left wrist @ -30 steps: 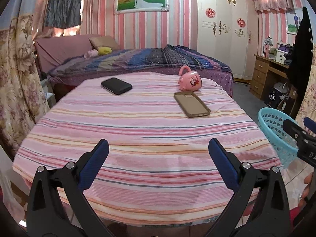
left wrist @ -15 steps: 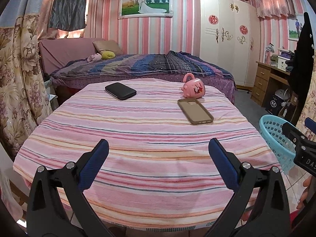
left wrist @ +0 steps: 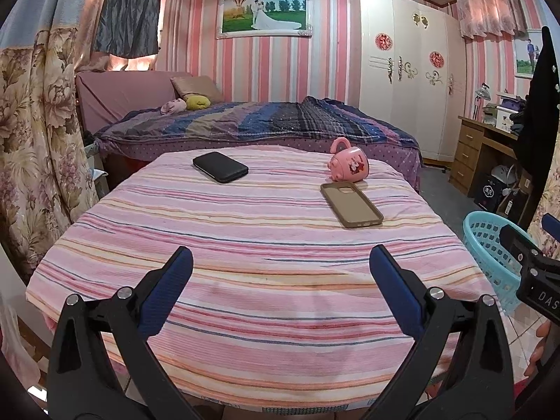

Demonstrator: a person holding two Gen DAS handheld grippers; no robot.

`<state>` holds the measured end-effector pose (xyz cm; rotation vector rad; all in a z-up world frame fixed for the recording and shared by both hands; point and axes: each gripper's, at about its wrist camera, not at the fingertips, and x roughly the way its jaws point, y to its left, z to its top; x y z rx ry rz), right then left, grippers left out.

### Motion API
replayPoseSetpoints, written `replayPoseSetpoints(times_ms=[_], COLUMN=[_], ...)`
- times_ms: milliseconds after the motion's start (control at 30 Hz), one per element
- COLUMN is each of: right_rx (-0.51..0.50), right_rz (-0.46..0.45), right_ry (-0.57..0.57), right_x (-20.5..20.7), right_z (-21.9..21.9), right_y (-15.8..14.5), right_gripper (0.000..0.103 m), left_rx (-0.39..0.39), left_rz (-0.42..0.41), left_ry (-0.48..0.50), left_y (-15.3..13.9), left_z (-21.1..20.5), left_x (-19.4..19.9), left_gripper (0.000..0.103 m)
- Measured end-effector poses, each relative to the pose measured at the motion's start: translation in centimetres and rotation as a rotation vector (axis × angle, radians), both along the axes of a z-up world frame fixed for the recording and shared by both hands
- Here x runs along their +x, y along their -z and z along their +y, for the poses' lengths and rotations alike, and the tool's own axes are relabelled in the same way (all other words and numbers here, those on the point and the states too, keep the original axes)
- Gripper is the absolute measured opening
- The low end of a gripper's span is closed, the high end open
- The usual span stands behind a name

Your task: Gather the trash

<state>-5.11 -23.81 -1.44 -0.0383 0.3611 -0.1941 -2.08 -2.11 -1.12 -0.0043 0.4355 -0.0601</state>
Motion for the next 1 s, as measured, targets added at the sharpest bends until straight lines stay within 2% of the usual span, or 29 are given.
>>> replayPoseSetpoints(times_ms=[1000], right_rx=[-0.004], right_rz=[0.0], right_ry=[0.005], right_x=[-0.07], right_z=[0.02], right_y=[-0.05], right_gripper=[0.098], left_rx=[0.006], left_rz=[-0.01], left_ry=[0.003], left_y=[-0.03], left_z=[-0.06], left_x=[-0.24], left_gripper=[0.098])
